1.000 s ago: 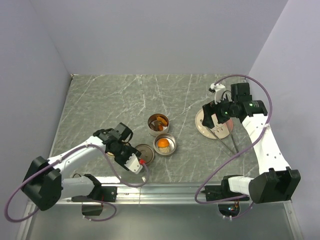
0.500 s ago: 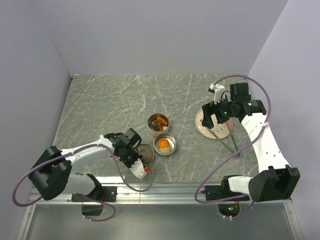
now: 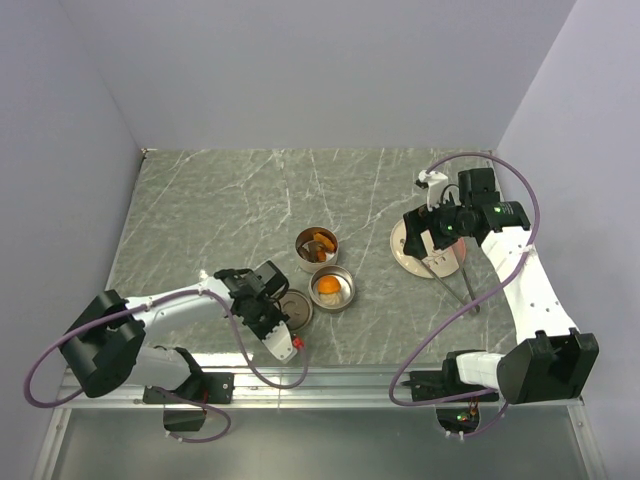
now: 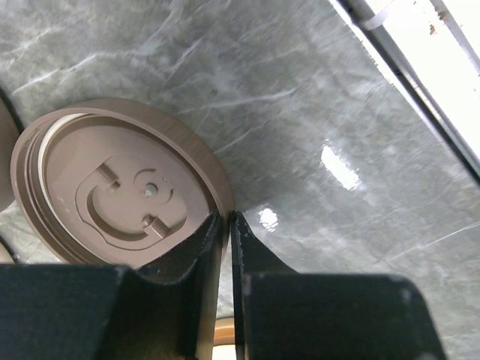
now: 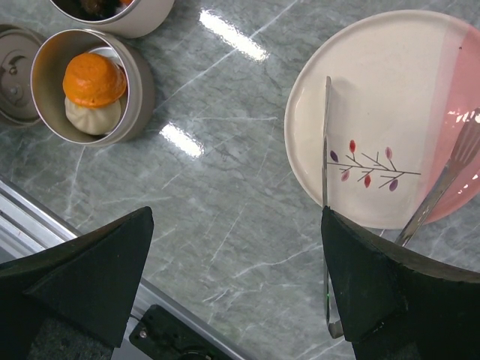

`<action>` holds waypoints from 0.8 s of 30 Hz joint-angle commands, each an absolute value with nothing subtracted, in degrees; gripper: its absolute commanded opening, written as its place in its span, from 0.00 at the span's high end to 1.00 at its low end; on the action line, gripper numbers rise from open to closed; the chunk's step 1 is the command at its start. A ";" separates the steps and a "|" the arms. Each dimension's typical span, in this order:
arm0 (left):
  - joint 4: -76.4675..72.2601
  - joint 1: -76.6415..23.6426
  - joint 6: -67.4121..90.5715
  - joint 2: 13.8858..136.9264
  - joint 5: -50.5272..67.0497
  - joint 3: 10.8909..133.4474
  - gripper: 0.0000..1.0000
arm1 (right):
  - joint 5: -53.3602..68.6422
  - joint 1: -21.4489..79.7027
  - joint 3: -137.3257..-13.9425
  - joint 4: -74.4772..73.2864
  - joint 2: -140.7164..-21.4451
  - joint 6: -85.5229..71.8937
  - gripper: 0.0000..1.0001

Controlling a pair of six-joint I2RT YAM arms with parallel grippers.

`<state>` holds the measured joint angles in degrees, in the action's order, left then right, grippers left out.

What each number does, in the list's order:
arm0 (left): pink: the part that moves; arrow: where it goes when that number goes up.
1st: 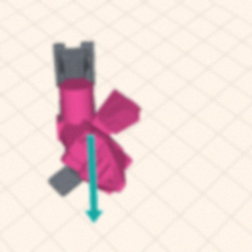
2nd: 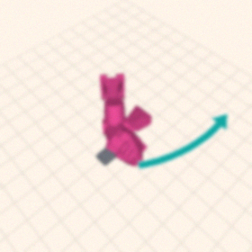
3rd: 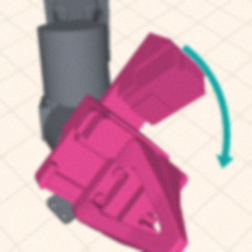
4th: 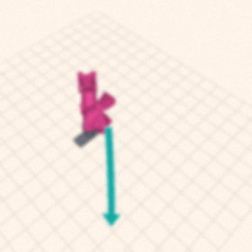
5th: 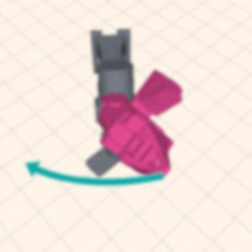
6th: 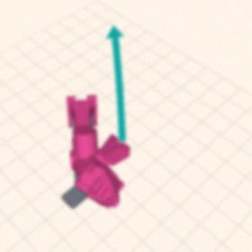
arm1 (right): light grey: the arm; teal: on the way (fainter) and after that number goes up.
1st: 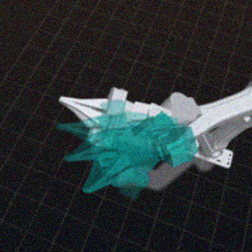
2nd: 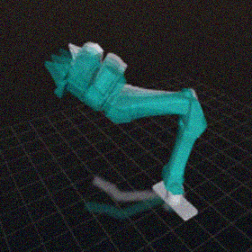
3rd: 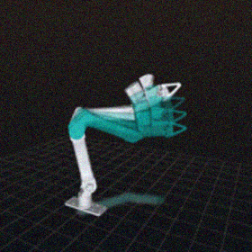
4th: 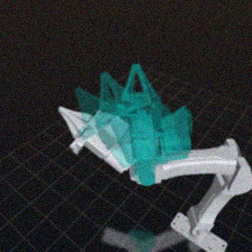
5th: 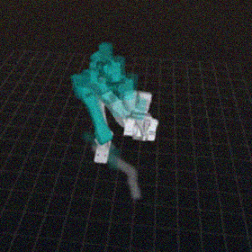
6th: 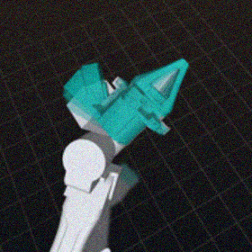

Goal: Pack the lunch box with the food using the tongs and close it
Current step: Pick up the lid of the lunch box with the left arm

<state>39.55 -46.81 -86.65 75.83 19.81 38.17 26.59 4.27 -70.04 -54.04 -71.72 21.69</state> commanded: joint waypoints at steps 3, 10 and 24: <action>46.23 -48.51 -83.41 77.86 20.39 36.74 0.87 | 27.16 4.75 -69.79 -52.12 -72.07 21.53 0.00; 47.71 -48.69 -77.08 80.43 22.32 40.50 0.99 | 29.17 4.75 -70.92 -52.64 -71.72 21.27 0.00; 66.19 -45.72 -53.38 71.80 49.55 72.40 1.00 | 41.31 4.66 -78.13 -43.17 -74.44 11.26 0.00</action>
<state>63.33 -47.70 -63.46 73.28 37.82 66.28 37.28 4.32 -75.55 -48.88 -74.04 15.75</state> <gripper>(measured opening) 0.031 0.996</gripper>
